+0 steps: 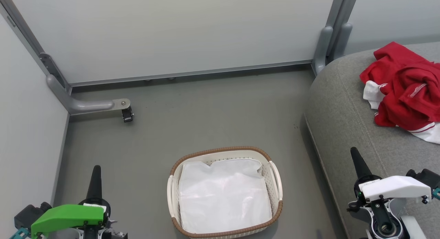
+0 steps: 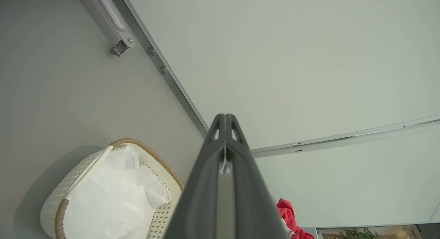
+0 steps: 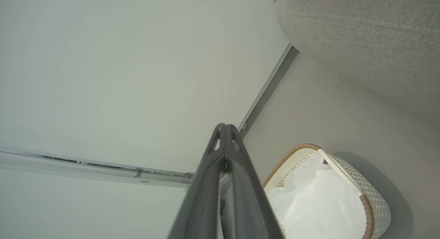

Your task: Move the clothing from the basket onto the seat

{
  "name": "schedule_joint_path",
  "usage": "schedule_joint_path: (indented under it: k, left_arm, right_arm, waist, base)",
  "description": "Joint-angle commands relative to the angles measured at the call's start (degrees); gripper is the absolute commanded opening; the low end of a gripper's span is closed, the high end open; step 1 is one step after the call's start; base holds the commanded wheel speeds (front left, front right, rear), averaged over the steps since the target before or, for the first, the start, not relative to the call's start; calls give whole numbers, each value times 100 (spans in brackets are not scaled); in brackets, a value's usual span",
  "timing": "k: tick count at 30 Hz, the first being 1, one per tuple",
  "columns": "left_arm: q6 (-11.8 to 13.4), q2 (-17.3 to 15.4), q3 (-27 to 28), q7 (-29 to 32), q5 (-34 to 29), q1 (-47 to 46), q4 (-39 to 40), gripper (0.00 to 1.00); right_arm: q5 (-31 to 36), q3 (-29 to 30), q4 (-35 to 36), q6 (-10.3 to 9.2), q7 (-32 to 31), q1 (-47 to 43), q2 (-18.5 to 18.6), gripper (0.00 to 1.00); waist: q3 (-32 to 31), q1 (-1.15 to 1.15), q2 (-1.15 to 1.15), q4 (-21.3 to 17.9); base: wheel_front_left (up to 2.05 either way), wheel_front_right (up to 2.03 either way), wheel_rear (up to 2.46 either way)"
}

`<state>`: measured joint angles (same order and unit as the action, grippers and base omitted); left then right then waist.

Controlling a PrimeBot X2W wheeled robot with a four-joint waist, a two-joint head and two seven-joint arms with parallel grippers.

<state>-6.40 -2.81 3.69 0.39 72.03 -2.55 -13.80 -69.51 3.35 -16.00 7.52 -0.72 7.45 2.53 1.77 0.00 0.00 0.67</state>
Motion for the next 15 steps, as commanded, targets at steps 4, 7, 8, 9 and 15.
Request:
schedule_joint_path:
  k: [4,7,8,9,15]
  left_arm:
    - [-29,-52,55,73,285,-165,21,0]
    - [-39,-52,72,116,423,-182,18,0]
    - [-42,-52,79,129,472,-190,17,0]
    - [-44,-52,83,144,512,-197,16,0]
    - [-62,-51,112,222,775,-240,10,0]
  right_arm:
    - [-311,59,85,-3,-79,-46,36,0]
    - [-460,80,96,-3,-124,-54,38,0]
    - [-514,86,100,-3,-134,-57,37,0]
    - [-559,92,102,-4,-141,-59,38,0]
    - [-852,134,123,-3,-224,-69,40,0]
  waist:
    - [-14,0,0,-6]
    - [-23,0,0,-10]
    - [-27,0,0,-11]
    - [-30,0,0,-12]
    - [-48,0,0,-20]
  base:
    - [0,0,0]
    - [0,0,0]
    - [0,0,0]
    - [0,0,0]
    - [0,0,0]
